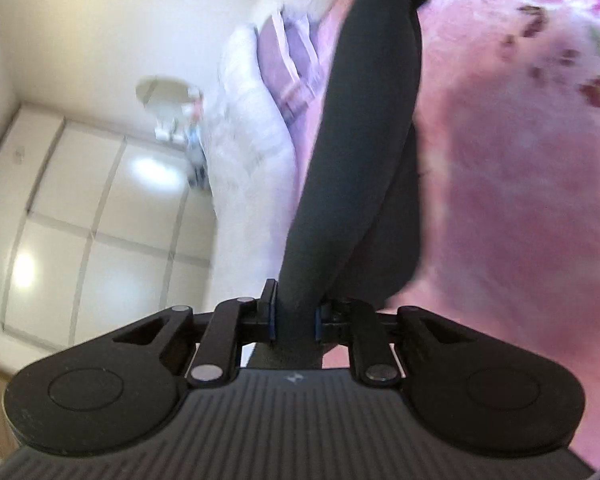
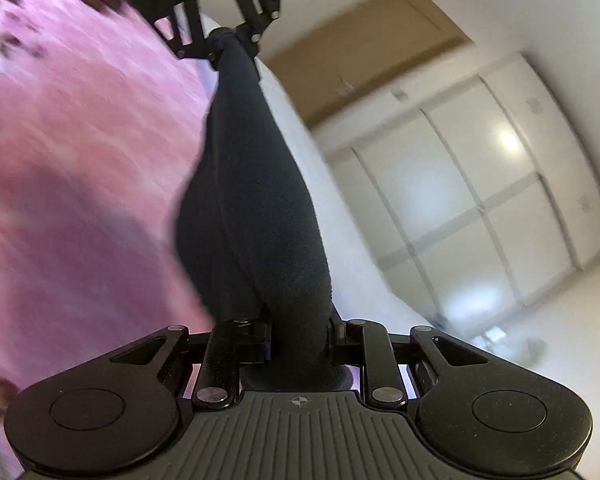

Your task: Fold clothes

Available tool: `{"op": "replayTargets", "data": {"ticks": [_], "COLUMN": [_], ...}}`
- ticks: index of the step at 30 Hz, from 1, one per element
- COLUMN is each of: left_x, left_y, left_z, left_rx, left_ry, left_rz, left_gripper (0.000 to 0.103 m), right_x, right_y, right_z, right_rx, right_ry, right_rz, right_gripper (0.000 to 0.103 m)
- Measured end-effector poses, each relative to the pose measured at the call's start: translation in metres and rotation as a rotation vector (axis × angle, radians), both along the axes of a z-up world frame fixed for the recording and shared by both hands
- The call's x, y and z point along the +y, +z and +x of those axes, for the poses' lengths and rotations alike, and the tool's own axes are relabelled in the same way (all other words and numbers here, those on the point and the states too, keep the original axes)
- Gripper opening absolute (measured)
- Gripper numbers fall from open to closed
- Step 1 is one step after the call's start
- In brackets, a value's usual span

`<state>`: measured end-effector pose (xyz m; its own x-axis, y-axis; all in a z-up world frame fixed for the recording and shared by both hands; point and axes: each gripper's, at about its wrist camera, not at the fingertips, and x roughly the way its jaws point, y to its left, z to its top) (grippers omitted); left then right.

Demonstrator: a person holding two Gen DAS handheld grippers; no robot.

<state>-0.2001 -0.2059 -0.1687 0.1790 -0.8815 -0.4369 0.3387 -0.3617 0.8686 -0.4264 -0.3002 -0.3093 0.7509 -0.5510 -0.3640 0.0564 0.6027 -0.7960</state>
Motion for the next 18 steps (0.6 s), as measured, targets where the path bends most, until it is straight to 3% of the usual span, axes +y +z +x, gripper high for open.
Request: {"op": "replayTargets", "data": {"ticks": [6,9,10,13,18], "left_x": [0.143,0.183,0.193,0.196,0.198], "left_y": [-0.113,-0.151,-0.157,-0.137,-0.101], "left_z": [-0.027,-0.042,-0.044,-0.022,0.018], "left_rx": [0.069,0.099,0.121,0.242,0.448], "left_ry": [0.046,0.067,0.085,0.155,0.272], "left_rz": [0.261,0.254,0.241,0.203,0.138], "left_gripper": [0.018,0.022,0.023,0.025,0.025], "right_x": [0.092,0.125,0.132,0.137,0.141], "right_y": [-0.095,-0.134,-0.138,-0.132,-0.099], "right_z": [-0.012,-0.029,-0.036,-0.048,-0.07], "right_rx": [0.171,0.264,0.268,0.241,0.147], "right_ry": [0.151,0.157,0.15,0.097,-0.043], "right_rz": [0.12,0.084,0.072,0.105,0.253], "right_gripper": [0.022,0.024,0.027,0.032,0.039]}}
